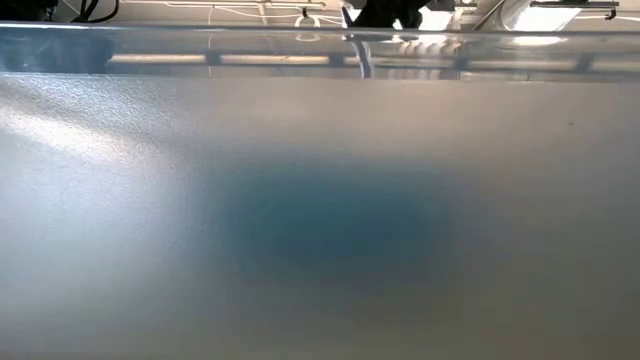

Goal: Pick & Place Toothbrushes
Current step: Put the blue toothbrush into the orange bin

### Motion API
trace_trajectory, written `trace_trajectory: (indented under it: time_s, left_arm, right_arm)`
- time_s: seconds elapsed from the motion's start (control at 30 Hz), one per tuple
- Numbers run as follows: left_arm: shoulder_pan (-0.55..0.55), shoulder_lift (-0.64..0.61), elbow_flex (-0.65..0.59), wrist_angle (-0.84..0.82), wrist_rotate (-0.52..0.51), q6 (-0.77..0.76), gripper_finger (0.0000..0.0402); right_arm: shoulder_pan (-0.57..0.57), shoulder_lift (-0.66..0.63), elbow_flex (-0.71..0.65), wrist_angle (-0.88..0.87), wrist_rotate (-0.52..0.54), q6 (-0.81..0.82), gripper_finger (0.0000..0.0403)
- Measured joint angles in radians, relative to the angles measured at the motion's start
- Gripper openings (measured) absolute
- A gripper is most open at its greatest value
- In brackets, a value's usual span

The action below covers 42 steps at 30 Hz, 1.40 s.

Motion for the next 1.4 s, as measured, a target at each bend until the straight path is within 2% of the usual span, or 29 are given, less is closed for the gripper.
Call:
trace_trajectory:
  time_s: [0.5,1.13,1.4]
  left_arm:
    - [0.0,0.0,0.0,0.0,0.0,0.0,0.0006]
    - [0.0,0.0,0.0,0.0,0.0,0.0,0.0006]
    - [0.0,0.0,0.0,0.0,0.0,0.0,0.0006]
  right_arm:
    - [0.006,0.155,-0.001,0.114,0.033,-0.051,0.0021]
    - [-0.065,0.357,-0.001,0.134,-0.063,0.024,0.0021]
    - [-0.096,0.399,-0.001,0.123,-0.1,0.078,0.0021]
